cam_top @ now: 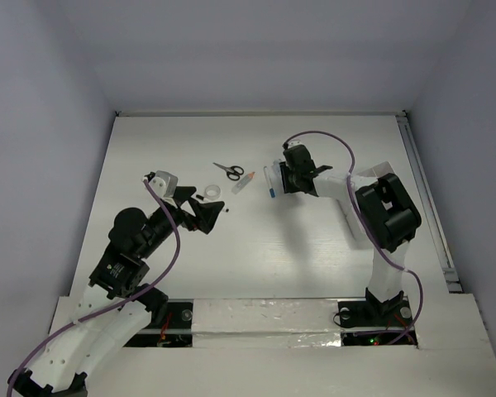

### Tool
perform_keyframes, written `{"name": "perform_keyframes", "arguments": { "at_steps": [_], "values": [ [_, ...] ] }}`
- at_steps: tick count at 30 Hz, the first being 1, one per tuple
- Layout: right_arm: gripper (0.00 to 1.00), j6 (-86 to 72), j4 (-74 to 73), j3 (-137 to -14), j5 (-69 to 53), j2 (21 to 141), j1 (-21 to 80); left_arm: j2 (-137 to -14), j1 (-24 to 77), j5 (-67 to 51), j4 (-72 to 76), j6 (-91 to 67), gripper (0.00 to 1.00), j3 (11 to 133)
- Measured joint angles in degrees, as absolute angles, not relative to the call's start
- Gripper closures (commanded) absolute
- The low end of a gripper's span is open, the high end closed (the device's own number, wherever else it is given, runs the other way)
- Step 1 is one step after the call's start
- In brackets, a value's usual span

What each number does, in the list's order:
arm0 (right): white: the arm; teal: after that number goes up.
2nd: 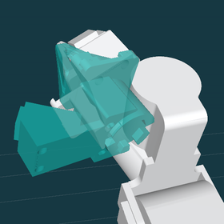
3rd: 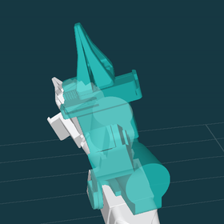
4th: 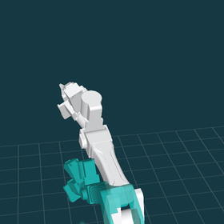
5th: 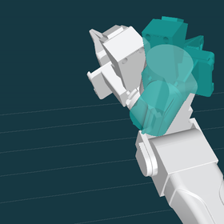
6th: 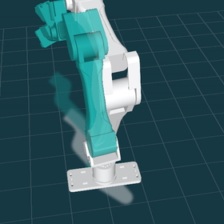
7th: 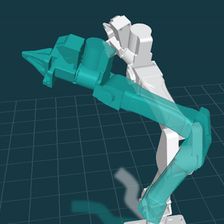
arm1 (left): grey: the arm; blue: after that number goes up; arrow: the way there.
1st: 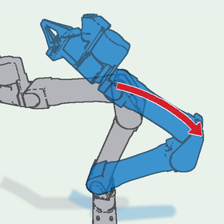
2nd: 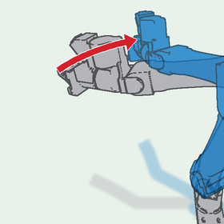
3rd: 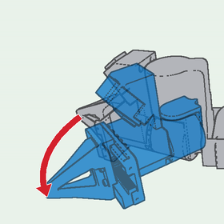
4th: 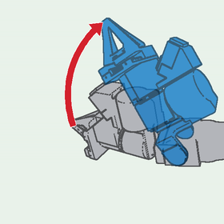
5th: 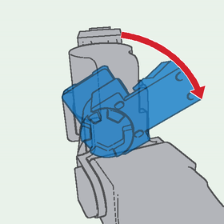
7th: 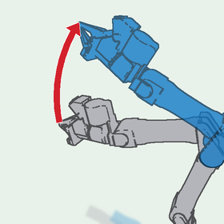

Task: Sort the stationery into containers
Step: Pick up the stationery from the center of the board, then place the stationery in the storage box.

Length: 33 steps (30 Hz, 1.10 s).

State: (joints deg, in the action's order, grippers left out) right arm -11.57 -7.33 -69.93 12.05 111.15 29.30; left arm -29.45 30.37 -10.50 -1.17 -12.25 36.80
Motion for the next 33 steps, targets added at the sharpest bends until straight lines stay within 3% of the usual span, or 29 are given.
{"name": "perform_keyframes", "arguments": {
  "at_steps": [6, 8, 16, 20, 33],
  "values": [
    [0.59, -9.7, -6.7, -70.7, 12.5, 111.3, 29.3, -29.5, 30.1, -10.5, -1.1, -12.3, 0.01, 36.8],
    [0.68, -8.7, -6.3, -71.0, 12.5, 111.6, 29.3, -29.5, 30.1, -10.5, -1.1, -12.3, 0.01, 36.8],
    [0.89, -7.3, -6.5, -73.1, 13.2, 113.3, 29.3, -29.6, 30.1, -10.6, -1.1, -12.3, 0.01, 36.8],
    [0.93, -7.6, -9.9, -73.0, 13.0, 111.8, 29.3, -30.2, 29.9, -10.9, -1.1, -12.3, 0.01, 36.8],
    [0.95, -11.0, -25.4, -63.7, 1.8, 75.5, 29.3, -34.6, 29.5, -14.8, 1.6, -18.8, 0.01, 38.2]
  ]
}}
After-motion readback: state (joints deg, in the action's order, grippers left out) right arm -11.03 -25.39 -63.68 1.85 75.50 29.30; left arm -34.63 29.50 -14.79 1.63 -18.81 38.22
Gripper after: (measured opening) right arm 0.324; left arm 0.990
